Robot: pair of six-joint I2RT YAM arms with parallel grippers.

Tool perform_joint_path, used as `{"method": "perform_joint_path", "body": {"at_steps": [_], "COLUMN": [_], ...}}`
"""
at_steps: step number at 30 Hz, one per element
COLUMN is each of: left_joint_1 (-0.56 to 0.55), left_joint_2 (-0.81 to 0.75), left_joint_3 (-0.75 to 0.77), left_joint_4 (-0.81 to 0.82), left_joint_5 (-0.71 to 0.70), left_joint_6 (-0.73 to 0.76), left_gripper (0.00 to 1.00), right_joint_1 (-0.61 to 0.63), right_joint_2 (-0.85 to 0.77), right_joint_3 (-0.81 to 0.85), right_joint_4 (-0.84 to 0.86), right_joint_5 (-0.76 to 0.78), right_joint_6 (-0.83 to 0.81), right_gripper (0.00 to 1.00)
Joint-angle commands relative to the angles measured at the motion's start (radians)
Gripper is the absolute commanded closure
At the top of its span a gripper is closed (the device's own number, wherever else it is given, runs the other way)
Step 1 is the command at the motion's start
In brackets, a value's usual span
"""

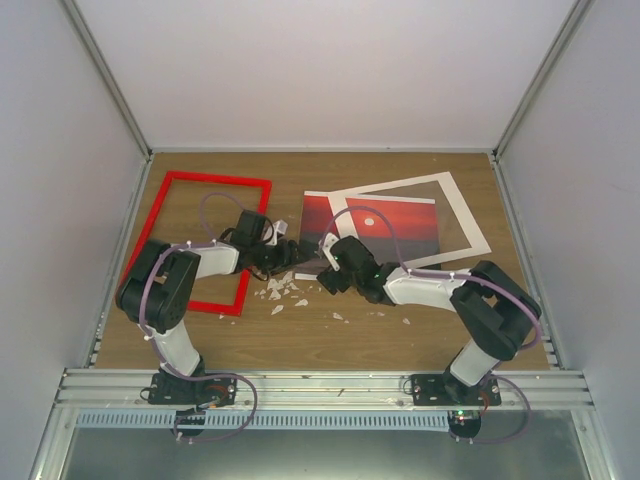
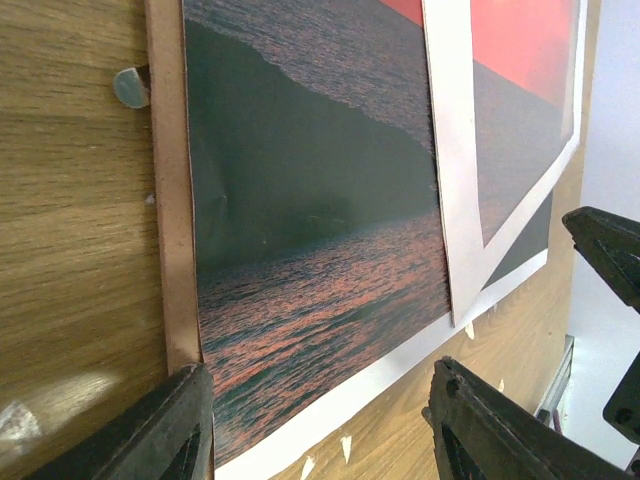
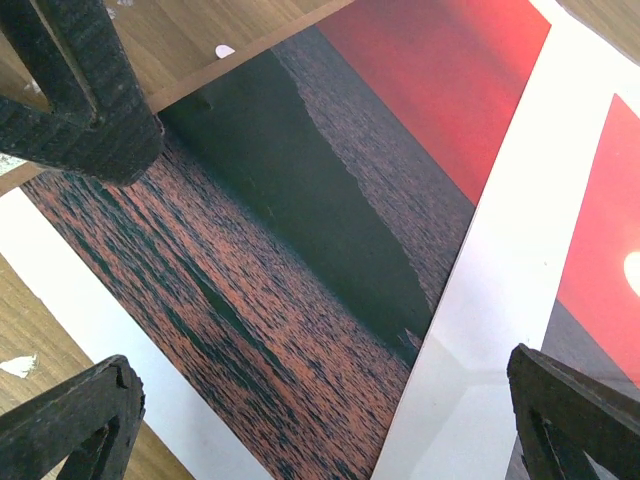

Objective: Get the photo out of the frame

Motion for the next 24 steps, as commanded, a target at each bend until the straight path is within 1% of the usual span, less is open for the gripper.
{"method": "perform_joint_path", "body": {"at_steps": [1,10,18,24], "left_joint_1": [-0.019,-0.065,-0.118,-0.171], "left_joint_2": [0.017,0.021,-0.01,-0.021], "left_joint_3": [0.021,0.014,-0.027,-0.05], "left_joint_4": [0.005,0.028,0.06,0.096], "left_joint_5": [0.001,0.025,0.028,0.03], "left_joint_6": [0.018,-0.006,-0.042,-0.081], "left_gripper": [0.4,0.4,0.4,0.4], "right_joint_1": [-0.008,-0.021,-0.026,-0.029], "right_joint_2": [-0.032,-0.076,-0.141,-0.213], "right_joint_3": [-0.021,-0.055,-0.097,-0.15], "right_joint_4": [0.036,0.053,0.036,0.039], "right_joint_5": [0.022,0.037,0.045,0.058], "right_joint_6": [0.019,0.033,0.049,0.109], "right_gripper": [0.0,0.0,0.0,0.0]}}
